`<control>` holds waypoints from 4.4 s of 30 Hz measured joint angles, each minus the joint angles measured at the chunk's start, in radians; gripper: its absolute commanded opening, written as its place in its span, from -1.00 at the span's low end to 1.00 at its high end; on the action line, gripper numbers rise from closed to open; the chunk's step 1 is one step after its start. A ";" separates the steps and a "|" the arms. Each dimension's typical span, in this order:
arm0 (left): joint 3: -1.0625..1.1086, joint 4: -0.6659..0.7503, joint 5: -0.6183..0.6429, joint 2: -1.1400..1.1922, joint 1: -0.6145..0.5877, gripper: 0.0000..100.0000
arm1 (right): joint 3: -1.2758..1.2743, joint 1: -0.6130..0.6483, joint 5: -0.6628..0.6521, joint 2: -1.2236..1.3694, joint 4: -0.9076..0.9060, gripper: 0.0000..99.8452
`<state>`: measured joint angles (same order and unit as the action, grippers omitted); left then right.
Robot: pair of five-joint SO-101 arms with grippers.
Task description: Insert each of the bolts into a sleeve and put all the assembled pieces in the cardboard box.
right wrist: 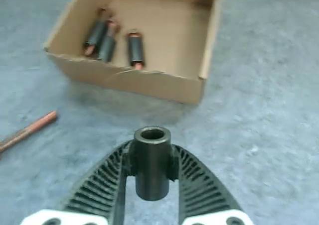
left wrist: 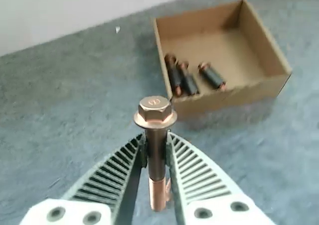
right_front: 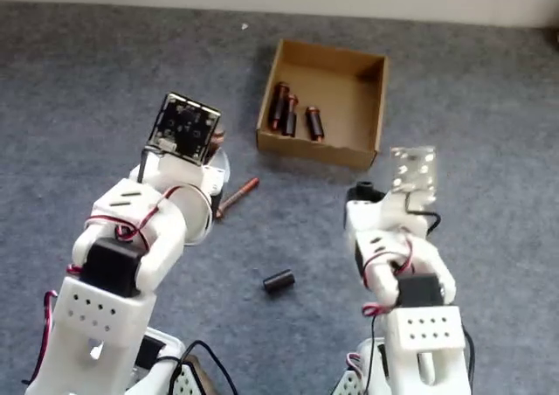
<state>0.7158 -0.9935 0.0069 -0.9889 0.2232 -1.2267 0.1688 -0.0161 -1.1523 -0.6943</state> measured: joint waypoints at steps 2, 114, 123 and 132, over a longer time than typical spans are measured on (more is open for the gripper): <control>0.000 0.034 0.063 -0.017 0.017 -0.99 | -0.037 0.046 -0.035 -0.051 0.000 -0.99; 0.181 0.084 0.035 -0.120 0.373 -0.64 | -0.227 0.285 -0.087 -0.666 -0.055 -0.99; 0.094 -0.121 0.034 -0.120 0.054 -0.64 | -0.226 0.201 -0.087 -0.666 0.005 -0.98; 0.296 -0.140 0.020 -0.373 -0.270 -0.64 | -0.222 0.176 -0.137 -0.578 0.104 -0.98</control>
<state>1.0119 -1.1331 0.0269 -1.3617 -0.0468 -1.4492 0.3452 -0.1527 -1.7308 -0.5900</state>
